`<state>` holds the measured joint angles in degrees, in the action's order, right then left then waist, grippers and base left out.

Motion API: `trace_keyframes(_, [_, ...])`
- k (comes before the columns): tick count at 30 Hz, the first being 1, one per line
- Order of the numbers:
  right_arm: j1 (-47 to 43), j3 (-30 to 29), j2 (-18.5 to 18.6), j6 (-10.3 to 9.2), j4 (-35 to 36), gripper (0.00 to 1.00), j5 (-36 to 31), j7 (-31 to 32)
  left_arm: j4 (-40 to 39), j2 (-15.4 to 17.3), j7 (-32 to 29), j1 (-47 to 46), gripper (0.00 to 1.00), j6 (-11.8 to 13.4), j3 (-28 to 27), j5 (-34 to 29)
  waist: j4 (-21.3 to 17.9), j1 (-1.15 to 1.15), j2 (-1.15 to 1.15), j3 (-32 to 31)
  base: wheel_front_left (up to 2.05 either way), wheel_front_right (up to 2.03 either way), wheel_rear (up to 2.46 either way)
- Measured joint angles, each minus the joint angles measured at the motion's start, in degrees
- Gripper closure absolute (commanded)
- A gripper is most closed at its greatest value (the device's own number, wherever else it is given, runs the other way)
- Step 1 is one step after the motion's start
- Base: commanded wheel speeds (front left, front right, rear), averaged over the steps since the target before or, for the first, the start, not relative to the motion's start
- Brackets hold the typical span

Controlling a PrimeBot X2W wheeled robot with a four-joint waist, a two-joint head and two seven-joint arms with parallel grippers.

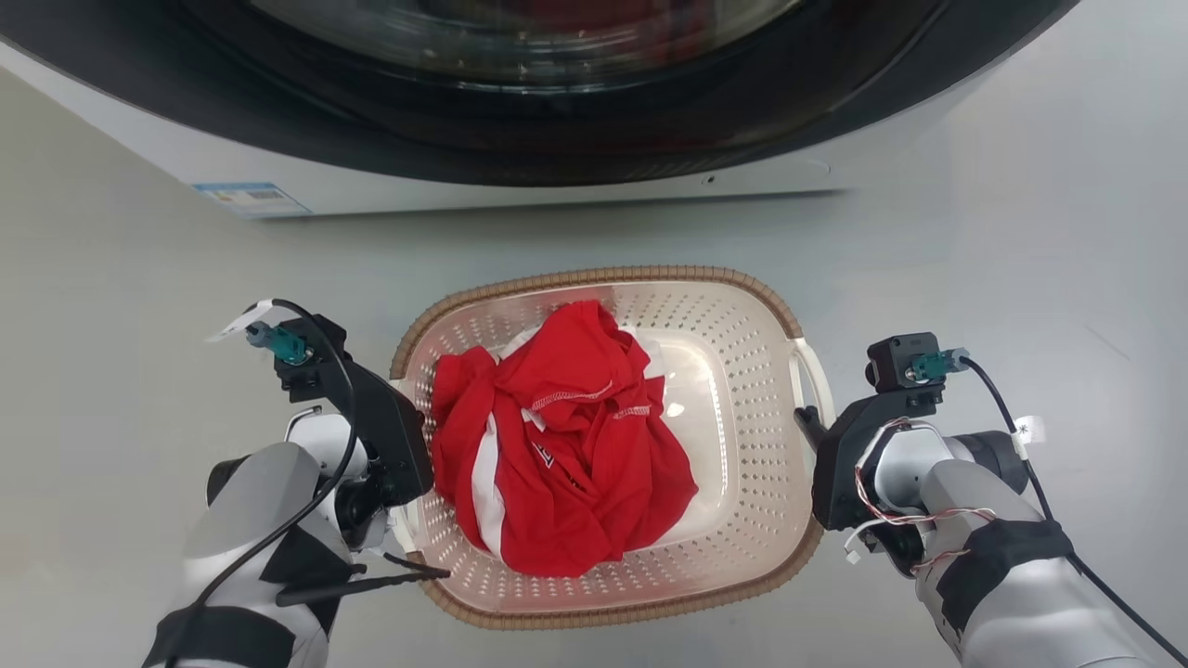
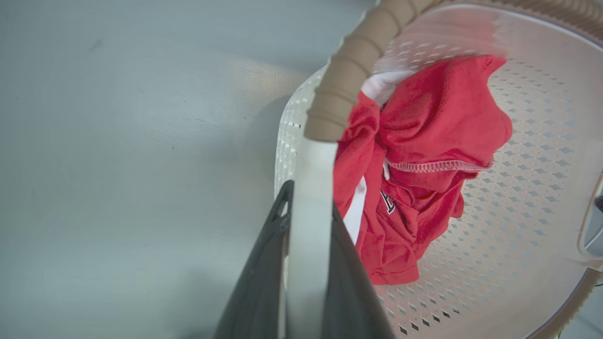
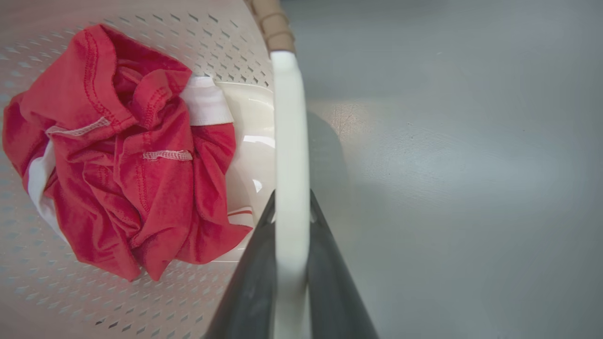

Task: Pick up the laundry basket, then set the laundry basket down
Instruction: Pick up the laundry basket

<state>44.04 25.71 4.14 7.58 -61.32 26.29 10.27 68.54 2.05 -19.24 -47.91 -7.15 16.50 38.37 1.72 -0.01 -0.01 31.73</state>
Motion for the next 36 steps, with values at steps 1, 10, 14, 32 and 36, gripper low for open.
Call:
trace_keyframes(1, [0.0, 0.0, 0.0, 0.0, -0.3, 1.0, 0.3, 0.8, 0.1, 0.0, -0.6, 0.1, 1.0, 0.0, 0.2, 0.1, 0.0, 0.0, 0.0, -0.6, 0.0, 0.0, 0.0])
trace_keyframes(10, [0.2, -0.2, -0.7, 0.01, -3.2, 1.0, 4.2, 7.3, 1.0, 0.1, -5.2, 0.5, 1.0, 0.1, 1.0, 1.4, -0.5, 0.0, 0.0, -6.7, 0.0, 0.0, 0.0])
trace_keyframes(14, [0.2, -0.1, -0.9, 0.01, -4.8, 1.0, 6.4, 11.2, 1.4, 0.2, -8.1, 1.6, 1.0, 0.1, 1.4, 2.9, -0.9, 0.0, 0.0, -10.4, 0.0, 0.0, 0.0])
trace_keyframes(32, [0.1, 0.2, -1.5, 0.01, -7.4, 1.0, 11.1, 20.4, 1.8, 1.2, -15.3, 4.0, 1.0, 0.1, 2.1, 6.8, -2.1, 0.0, 0.0, -20.5, 0.0, 0.0, 0.0])
trace_keyframes(36, [0.1, 0.2, -1.5, 0.01, -7.8, 1.0, 11.8, 22.0, 1.8, 1.3, -16.5, 4.4, 1.0, 0.1, 2.2, 7.4, -2.3, 0.0, 0.0, -22.2, 0.0, 0.0, 0.0])
